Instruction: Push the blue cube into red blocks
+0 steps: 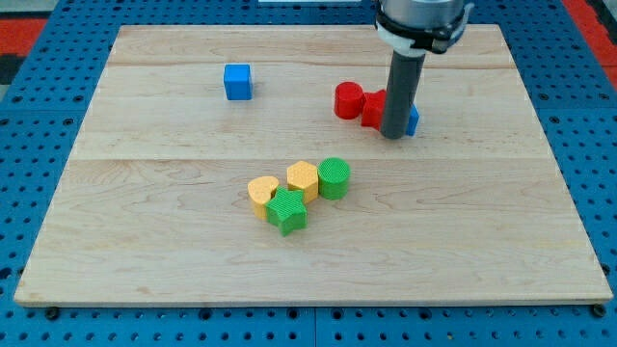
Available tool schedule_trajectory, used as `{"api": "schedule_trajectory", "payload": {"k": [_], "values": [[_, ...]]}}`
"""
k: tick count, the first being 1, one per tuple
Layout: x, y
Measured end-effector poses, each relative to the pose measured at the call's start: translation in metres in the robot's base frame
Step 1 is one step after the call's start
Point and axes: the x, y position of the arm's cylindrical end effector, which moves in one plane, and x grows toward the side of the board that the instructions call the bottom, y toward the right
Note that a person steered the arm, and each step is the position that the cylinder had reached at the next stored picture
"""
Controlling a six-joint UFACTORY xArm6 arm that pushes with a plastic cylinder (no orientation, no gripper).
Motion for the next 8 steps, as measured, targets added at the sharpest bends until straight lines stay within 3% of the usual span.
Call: {"api": "schedule_trajectory", "payload": {"k": [1, 2, 3, 4, 5, 6, 8], "values": [[-0.012, -0.009], [0.003, -0.013], [0.003, -0.078], [-0.016, -0.193], [-0.062, -0.251], [-0.091, -0.229], [-0.065, -0.133]]}}
